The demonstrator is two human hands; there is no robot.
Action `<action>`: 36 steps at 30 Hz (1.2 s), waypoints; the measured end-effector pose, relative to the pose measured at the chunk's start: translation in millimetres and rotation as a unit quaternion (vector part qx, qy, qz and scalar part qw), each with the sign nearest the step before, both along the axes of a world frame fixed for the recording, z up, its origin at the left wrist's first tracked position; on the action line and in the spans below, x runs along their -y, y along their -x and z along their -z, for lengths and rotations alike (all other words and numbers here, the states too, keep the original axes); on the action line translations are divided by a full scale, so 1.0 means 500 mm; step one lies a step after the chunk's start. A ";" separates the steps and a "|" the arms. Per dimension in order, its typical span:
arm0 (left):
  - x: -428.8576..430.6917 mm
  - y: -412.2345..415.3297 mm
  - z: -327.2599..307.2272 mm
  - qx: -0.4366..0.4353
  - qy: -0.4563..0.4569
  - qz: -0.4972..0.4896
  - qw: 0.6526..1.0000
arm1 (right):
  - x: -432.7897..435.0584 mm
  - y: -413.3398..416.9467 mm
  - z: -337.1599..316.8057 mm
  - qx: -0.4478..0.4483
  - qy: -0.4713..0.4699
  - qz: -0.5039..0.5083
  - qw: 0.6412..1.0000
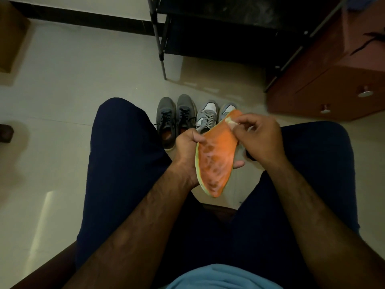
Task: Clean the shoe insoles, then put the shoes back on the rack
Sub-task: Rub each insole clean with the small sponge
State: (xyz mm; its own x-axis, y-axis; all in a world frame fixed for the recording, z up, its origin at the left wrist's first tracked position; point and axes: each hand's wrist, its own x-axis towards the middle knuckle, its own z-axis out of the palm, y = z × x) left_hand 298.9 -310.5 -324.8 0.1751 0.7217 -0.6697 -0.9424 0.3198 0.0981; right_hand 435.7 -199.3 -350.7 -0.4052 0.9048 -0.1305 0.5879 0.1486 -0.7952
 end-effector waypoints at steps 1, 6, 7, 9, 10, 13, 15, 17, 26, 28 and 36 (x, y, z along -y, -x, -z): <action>-0.001 0.001 -0.006 0.000 -0.009 0.000 1.000 | 0.020 0.001 -0.004 -0.024 0.036 -0.044 0.998; -0.009 0.003 -0.005 0.004 -0.035 -0.025 0.999 | 0.041 0.006 -0.031 -0.135 0.138 -0.034 0.981; -0.008 0.004 0.000 0.005 -0.041 -0.022 0.999 | 0.032 0.008 -0.035 -0.157 0.152 0.003 0.976; -0.006 0.004 0.008 0.010 -0.049 -0.011 0.999 | 0.024 0.010 -0.041 -0.182 0.178 0.044 0.966; -0.006 0.005 0.010 0.011 -0.052 -0.008 0.999 | 0.025 0.011 -0.043 -0.184 0.185 0.041 0.964; -0.009 0.008 0.009 0.010 -0.059 -0.012 0.998 | 0.035 0.014 -0.038 -0.181 0.188 0.018 0.965; -0.009 0.010 0.009 0.007 -0.051 -0.017 0.999 | 0.036 0.016 -0.034 -0.180 0.165 0.007 0.970; -0.009 0.009 0.006 0.007 -0.043 -0.015 0.999 | 0.037 0.017 -0.033 -0.160 0.131 -0.032 0.978; -0.011 0.012 0.018 0.032 -0.063 -0.008 0.997 | 0.045 0.012 -0.042 -0.147 0.078 -0.033 0.985; -0.009 0.015 0.020 0.036 -0.066 -0.010 0.997 | 0.044 0.009 -0.037 -0.139 0.076 -0.045 0.986; -0.007 0.018 0.049 0.064 -0.109 -0.014 0.992 | 0.040 0.007 -0.022 -0.085 -0.077 -0.045 0.992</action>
State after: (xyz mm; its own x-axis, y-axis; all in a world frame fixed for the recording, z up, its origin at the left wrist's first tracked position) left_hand 290.0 -307.2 -349.1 0.2272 0.8525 -0.4707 -0.9597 0.2781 0.0406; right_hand 432.5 -219.4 -339.5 -0.4904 0.8675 0.0835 0.4259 0.3221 -0.8455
